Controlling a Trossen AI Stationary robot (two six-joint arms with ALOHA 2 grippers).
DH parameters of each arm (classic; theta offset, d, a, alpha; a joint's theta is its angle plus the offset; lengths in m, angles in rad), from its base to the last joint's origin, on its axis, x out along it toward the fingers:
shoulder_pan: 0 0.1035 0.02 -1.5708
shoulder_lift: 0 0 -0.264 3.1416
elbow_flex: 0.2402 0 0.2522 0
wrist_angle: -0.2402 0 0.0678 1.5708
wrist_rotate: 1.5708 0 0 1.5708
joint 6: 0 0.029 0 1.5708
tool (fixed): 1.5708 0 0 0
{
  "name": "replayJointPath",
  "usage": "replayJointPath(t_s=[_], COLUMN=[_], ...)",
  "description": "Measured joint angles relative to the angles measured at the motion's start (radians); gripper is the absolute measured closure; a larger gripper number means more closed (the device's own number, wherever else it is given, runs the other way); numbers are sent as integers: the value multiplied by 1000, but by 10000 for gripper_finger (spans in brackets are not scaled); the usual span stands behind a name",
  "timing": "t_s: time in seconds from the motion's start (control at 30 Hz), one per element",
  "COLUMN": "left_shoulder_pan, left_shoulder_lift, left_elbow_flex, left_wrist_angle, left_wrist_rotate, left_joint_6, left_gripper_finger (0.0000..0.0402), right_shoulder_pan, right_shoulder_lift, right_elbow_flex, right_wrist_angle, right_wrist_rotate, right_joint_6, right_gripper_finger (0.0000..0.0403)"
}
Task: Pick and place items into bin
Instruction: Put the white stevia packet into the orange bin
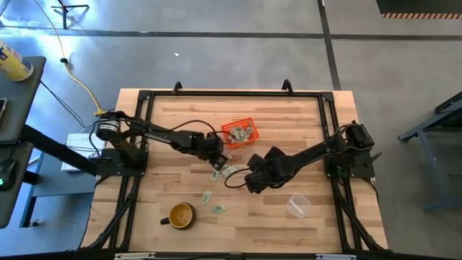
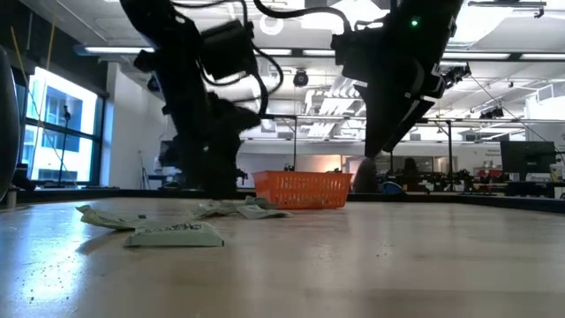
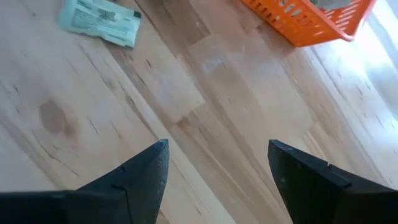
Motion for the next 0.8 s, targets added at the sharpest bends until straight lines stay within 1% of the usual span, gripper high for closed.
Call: replayJointPath(t_s=[0.07, 0.17, 0.33, 0.43, 0.67, 0.73, 0.8], left_shoulder_pan=[-5, -5, -5, -5, -4, -4, -5], left_shoulder_lift=[22, 38, 44, 44, 35, 26, 8], left_elbow_flex=[0, 2, 3, 3, 1, 5, 29], left_wrist_angle=[-2, 9, 6, -7, -25, -36, -72], left_wrist_rotate=[28, 38, 48, 40, 44, 61, 89], left_joint_6=[-7, -8, 32, 56, 156, 161, 171], left_gripper_finger=[211, 211, 218, 249, 376, 379, 372], right_shoulder_pan=[3, 3, 2, 2, 2, 12, 24], right_shoulder_lift=[0, 0, 0, 0, 0, 0, -1], right_elbow_flex=[0, 0, 0, 0, 0, 0, 0], right_wrist_angle=[-12, -28, -34, -34, -33, -34, -33], right_wrist_rotate=[13, 44, 47, 51, 58, 78, 87], right_joint_6=[9, 23, 22, 19, 35, 42, 54], right_gripper_finger=[139, 139, 139, 139, 139, 139, 139])
